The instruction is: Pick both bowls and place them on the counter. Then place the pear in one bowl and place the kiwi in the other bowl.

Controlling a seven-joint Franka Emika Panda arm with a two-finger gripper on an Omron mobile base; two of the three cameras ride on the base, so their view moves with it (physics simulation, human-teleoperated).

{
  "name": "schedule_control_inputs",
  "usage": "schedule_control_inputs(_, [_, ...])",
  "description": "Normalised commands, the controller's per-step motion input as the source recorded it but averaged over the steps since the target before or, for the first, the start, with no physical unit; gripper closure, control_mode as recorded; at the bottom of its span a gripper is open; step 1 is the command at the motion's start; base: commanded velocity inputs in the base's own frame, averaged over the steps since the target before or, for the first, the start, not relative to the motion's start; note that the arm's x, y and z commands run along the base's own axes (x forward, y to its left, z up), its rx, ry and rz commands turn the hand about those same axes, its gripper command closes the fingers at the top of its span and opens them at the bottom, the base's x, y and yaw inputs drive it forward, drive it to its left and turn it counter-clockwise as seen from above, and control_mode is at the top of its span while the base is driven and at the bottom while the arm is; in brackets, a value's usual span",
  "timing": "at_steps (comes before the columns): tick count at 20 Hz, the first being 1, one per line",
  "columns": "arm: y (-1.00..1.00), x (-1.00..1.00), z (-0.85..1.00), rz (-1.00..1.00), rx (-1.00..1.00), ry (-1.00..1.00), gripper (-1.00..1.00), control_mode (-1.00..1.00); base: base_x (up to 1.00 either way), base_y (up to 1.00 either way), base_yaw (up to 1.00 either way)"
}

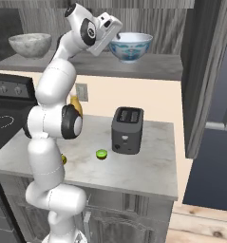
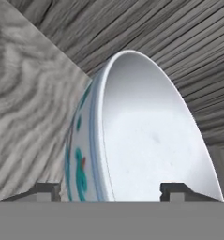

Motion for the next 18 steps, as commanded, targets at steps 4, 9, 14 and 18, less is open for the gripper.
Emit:
schedule_control_inputs(4, [-0.08, 0.00, -0.18, 0.00, 0.00, 0.00, 1.00, -1.00, 0.00, 0.00, 0.00])
schedule_control_inputs(9, [0.00, -0.13, -0.23, 0.00, 0.00, 0.00, 1.00, -1.00, 0.00, 0.00, 0.00])
schedule_control_inputs(14, [0.02, -0.74, -0.20, 0.00, 0.00, 0.00, 1.00, -1.00, 0.00, 0.00, 0.00])
schedule_control_inputs(18, [0.19, -0.98, -0.20, -0.01, 0.01, 0.00, 1.00, -1.00, 0.00, 0.00, 0.00])
